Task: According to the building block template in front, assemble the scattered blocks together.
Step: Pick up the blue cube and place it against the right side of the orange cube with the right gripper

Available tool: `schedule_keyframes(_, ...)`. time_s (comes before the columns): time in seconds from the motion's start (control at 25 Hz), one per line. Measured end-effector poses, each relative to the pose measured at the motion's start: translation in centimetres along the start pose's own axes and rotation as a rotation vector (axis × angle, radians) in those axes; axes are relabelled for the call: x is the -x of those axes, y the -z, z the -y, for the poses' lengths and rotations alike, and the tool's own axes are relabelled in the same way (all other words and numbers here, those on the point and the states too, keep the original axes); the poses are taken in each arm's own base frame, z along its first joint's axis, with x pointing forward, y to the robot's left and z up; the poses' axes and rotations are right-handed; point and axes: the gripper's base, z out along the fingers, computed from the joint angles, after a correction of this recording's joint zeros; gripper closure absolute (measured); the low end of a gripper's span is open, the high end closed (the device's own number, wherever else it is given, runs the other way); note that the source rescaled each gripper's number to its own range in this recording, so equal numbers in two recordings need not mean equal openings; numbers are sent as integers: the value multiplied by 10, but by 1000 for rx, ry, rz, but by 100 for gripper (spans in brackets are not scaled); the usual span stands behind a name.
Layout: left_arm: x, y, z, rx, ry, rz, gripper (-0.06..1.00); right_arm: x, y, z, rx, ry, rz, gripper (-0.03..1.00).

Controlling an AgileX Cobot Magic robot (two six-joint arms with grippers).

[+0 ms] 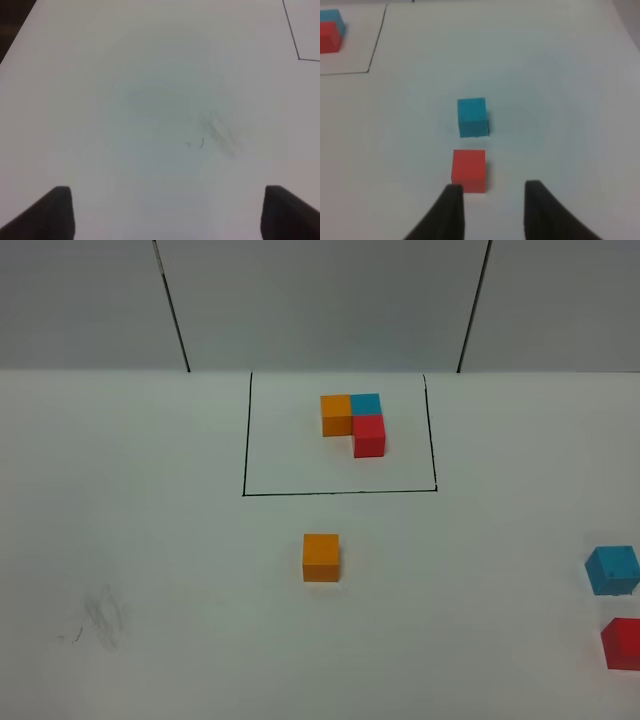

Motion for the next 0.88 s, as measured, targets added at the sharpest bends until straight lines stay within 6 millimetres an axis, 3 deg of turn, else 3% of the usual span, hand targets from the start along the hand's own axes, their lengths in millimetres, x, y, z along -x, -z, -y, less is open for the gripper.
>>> schedule_keyframes(0.88,0,0,0,4,-2,1,27,0,0,0,0,0,0,97)
